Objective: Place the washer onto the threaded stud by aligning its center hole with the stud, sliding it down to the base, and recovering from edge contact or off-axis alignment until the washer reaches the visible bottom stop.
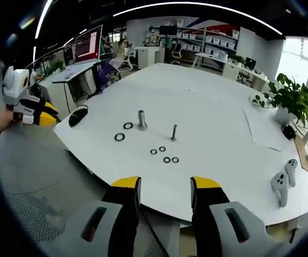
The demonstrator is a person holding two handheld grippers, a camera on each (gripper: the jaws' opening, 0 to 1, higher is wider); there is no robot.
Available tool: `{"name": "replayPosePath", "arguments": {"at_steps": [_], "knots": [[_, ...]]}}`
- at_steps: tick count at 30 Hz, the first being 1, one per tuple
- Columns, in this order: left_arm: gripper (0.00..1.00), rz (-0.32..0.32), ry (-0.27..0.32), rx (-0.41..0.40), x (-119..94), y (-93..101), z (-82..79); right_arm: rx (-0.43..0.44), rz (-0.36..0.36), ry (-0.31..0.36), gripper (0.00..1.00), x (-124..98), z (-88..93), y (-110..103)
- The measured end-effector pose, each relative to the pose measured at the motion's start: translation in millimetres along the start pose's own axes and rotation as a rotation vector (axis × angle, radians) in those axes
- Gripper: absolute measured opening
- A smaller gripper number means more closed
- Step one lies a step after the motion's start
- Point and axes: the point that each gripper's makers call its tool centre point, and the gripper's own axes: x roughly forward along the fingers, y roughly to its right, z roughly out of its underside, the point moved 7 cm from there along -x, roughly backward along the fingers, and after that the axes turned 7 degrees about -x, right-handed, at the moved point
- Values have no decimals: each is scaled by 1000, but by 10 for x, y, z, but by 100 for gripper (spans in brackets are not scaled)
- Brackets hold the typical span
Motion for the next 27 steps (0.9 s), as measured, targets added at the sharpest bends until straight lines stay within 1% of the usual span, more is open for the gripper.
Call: {"name": "replayPosePath", "arguments": {"at_steps": [27], "knots": [[19,-7,-4,-4,-1,-5,6,-10,-5,-11,40,5,7,-14]]}}
